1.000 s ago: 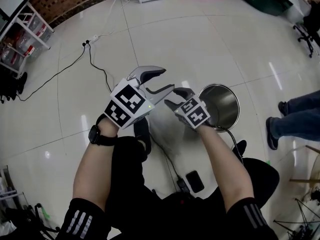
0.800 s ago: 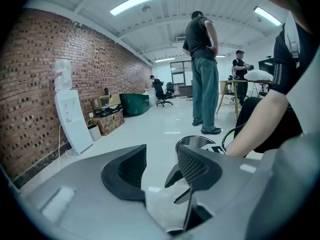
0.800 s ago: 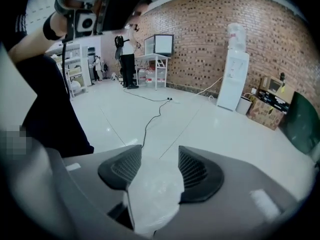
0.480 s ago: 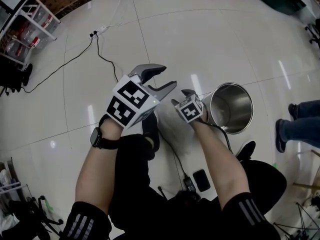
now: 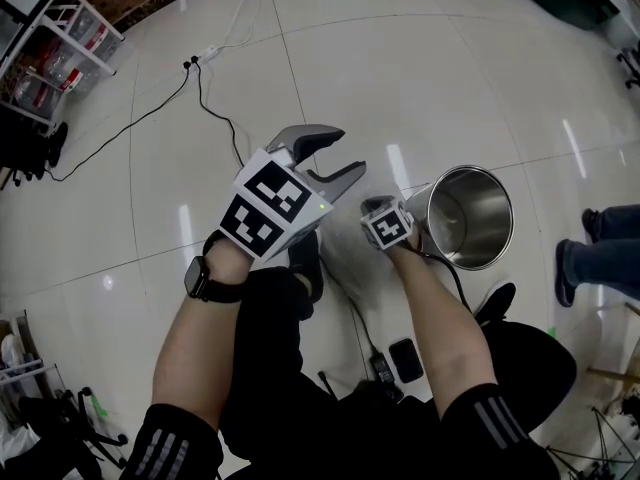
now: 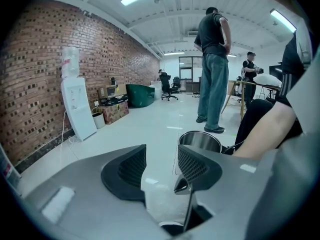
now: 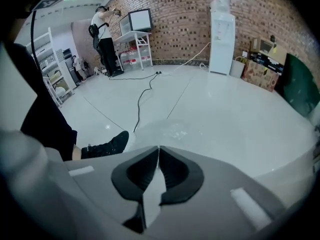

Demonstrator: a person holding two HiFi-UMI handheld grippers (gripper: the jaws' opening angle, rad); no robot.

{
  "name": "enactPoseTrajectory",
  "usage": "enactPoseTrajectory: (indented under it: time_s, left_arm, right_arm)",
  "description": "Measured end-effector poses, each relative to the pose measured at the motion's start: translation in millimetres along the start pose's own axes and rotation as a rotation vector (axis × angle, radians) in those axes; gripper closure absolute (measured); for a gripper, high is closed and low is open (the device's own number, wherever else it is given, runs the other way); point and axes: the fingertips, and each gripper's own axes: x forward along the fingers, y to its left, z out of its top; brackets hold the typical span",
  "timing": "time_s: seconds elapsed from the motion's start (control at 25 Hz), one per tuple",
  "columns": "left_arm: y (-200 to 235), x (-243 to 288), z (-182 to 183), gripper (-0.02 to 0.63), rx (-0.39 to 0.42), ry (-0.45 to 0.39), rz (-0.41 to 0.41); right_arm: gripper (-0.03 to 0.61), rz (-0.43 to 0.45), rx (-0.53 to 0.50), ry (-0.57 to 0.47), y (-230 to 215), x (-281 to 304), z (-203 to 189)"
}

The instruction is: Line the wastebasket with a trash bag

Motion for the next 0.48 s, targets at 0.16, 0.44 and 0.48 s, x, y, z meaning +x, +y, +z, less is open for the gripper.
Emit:
enactPoseTrajectory:
  time_s: [0.16,0.44,0.48]
  left_arm:
    - [2,0,0,0.420,0.005,0.009,0.008]
    - [-1,11,-1,0.416,0.042,0.040,0.008]
    - [-1,13,0,0.416,0.041,0.040,0.009]
  right_arm:
    - [0.572,0.010,-0.010,-0.062,3,-13,19]
    - [0.572,0.012,-0.045,-0.178,0,-60,59]
    - [0.572,0.010,-0.048,-0.196,-1,-69,65]
